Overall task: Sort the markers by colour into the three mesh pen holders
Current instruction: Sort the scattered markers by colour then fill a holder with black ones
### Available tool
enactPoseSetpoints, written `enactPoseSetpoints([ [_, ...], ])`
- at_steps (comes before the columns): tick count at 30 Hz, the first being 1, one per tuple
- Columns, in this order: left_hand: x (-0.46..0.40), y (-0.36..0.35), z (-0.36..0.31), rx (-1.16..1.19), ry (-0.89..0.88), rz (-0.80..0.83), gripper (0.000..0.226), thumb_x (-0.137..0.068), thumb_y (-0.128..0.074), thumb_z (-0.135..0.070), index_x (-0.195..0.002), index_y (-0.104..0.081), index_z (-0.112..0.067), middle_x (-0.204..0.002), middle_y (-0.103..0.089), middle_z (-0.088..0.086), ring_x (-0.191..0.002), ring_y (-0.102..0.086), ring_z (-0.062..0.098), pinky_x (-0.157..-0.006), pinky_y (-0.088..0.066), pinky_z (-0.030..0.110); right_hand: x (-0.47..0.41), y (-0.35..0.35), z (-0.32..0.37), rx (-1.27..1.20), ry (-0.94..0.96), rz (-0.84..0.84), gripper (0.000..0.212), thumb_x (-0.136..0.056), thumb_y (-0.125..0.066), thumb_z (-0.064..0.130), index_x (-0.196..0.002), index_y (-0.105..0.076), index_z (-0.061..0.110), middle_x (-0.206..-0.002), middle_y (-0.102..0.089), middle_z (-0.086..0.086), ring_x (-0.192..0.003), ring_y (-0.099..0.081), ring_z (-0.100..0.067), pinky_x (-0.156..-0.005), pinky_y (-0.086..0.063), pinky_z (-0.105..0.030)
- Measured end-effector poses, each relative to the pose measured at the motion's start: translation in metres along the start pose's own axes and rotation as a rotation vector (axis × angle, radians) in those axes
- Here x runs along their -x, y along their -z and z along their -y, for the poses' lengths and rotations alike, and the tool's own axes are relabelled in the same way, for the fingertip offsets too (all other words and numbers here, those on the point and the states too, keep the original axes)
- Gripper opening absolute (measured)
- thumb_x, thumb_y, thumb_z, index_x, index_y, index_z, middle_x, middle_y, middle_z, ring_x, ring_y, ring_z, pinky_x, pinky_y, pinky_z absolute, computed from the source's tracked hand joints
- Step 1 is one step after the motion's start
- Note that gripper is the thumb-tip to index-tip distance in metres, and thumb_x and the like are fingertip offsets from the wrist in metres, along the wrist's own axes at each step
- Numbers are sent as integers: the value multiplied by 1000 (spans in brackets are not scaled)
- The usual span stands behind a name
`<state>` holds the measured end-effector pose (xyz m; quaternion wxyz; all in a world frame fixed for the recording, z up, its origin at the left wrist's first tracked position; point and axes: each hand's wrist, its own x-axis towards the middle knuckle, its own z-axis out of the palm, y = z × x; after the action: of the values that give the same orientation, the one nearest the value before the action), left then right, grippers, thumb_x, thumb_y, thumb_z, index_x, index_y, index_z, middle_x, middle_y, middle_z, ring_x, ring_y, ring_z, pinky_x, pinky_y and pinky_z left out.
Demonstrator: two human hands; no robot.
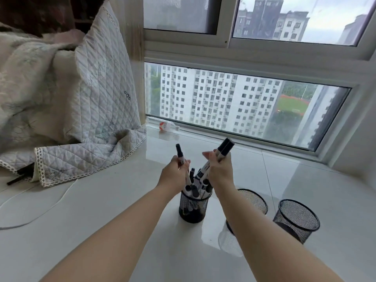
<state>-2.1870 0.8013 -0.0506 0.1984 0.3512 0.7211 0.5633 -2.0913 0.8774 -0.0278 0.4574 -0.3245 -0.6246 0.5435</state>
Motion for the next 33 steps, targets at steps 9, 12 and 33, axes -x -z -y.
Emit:
enactPoseSetpoints([
  [9, 4, -3, 8, -206, -12, 10, 13, -87, -58, -29, -98, -55, -22, -107, -62, 2, -104, -59, 20, -87, -47, 31, 1, 4, -19, 414, -103, 148, 12, -87, -55, 24, -80, -55, 16, -71, -58, 4, -69, -58, -15, -57, -42, -25],
  [12, 5, -5, 2, -117, -122, -22, 40, -92, -52, -30, -129, -38, -28, -127, -53, 1, -108, -56, 21, -94, -46, 38, 1, 2, -7, 359, 62, 39, 11, -84, -57, 22, -94, -54, 19, -79, -60, 7, -72, -59, -17, -64, -46, -28],
  [33, 21, -4, 31, -10, -29, 181, 37, -99, -36, -33, -135, -45, -32, -143, -41, -4, -132, -35, 10, -110, -22, 22, 21, 12, -15, 352, -373, 359, 43, -99, -26, 41, -142, -29, 40, -140, -44, 2, -104, -48, -20, -71, -44, -33],
])
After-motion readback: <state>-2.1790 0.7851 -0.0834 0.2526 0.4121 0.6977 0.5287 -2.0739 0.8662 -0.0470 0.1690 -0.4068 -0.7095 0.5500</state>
